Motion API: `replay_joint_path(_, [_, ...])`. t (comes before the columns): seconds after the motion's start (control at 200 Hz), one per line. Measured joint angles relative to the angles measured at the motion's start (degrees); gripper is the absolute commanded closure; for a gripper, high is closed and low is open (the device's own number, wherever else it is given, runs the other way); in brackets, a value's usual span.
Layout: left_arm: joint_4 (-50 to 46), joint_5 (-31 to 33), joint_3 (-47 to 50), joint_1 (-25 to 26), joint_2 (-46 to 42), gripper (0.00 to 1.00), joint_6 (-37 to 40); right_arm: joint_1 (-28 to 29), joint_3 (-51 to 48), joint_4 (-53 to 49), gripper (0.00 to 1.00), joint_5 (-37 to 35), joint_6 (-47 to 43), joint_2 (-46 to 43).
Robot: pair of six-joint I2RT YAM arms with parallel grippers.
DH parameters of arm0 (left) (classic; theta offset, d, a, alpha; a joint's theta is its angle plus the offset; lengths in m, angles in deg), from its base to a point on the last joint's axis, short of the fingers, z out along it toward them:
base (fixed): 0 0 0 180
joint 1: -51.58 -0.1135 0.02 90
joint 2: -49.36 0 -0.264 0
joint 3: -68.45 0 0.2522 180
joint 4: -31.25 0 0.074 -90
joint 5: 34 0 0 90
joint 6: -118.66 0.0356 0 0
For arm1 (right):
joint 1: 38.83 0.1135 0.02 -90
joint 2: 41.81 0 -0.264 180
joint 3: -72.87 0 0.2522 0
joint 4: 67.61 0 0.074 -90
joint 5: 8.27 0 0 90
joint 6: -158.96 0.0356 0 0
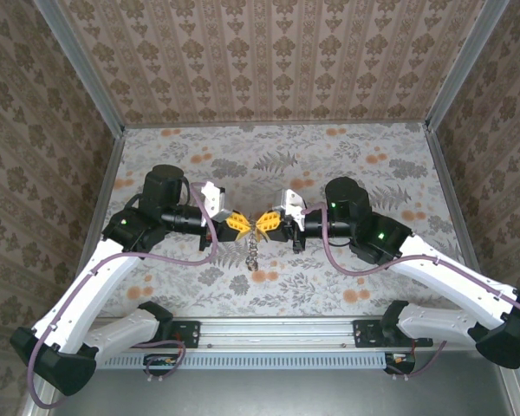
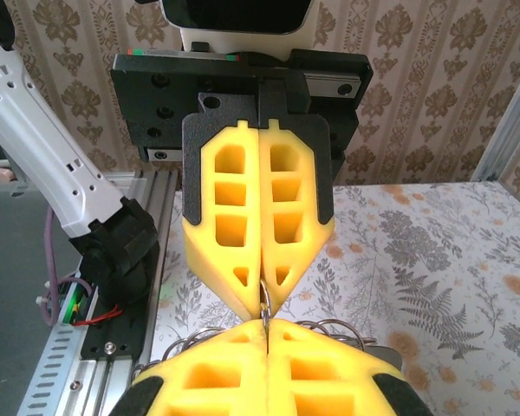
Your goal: Put the keys on the keyring
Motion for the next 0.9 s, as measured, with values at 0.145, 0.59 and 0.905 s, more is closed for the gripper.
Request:
replay_joint_path(0.145, [0.0,0.0,0.0,0.0,0.0,1.0,-0.02,0.0,0.7,-1.22,1.0,0.17,-0.81,0.37])
replay_joint_path(0.59, [-0.17,-0.44,0.0,0.0,0.02,1.0,-0.33,2.84,2.82,-6.88,1.0,-4.22,-7.17,0.85])
replay_joint_path(0.905, [0.31,-0.44,0.0,-0.15,0.02,1.0,-0.66,6.21,2.6,-8.22,0.95,-12.9,-12.48,0.76])
